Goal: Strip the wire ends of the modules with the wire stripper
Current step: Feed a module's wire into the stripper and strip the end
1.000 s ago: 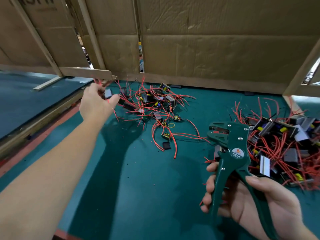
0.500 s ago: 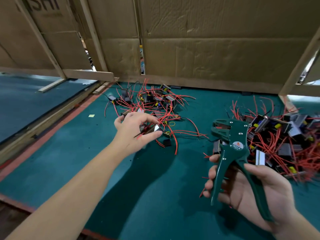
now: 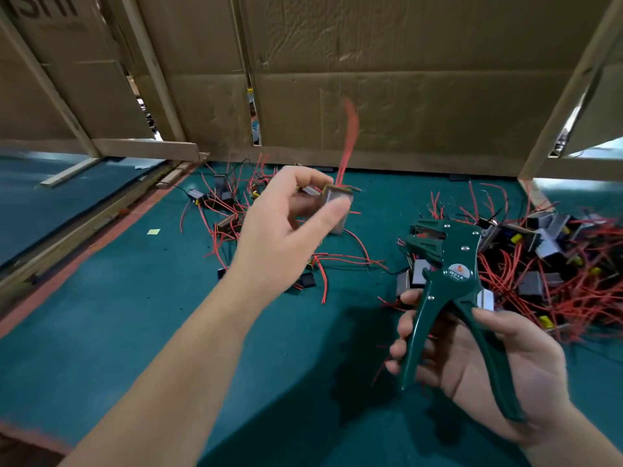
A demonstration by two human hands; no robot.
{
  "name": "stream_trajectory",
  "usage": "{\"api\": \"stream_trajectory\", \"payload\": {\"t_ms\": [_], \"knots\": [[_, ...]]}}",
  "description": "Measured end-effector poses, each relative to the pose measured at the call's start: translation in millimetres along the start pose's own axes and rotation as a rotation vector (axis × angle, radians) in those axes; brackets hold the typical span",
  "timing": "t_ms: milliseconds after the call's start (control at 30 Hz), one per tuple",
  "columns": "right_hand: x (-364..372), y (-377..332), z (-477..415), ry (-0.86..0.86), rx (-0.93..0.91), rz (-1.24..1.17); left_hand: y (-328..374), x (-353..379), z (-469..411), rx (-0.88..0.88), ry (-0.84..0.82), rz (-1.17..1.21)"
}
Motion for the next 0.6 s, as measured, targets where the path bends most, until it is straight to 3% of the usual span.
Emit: {"api": "stream_trajectory", "payload": {"t_ms": [100, 267, 367, 500, 600], "knots": [[-2, -2, 1, 0.045, -0.030, 0.026, -11, 17, -6, -0.169, 0.111, 0.386], [-6, -6, 1, 0.115, -0.063, 0.027, -36, 46, -6, -0.360, 0.023, 0.823], [-2, -9, 0, 0.040, -0.067, -0.035, -49, 56, 0, -0.480, -0.025, 1.081], [-6, -10, -2, 0.053, -0.064, -0.040, -67, 62, 10, -0.688, 0.106, 0.954], [-8, -8, -3, 0.049, -0.037, -0.063, -71, 63, 14, -0.665, 0.088, 0.911]]}}
Point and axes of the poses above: each hand's wrist, its own z-axis away from the middle knuckle, its own x-axis out of the palm, y = z × x, the point moved 4 cm from there along -z, towards the middle knuckle
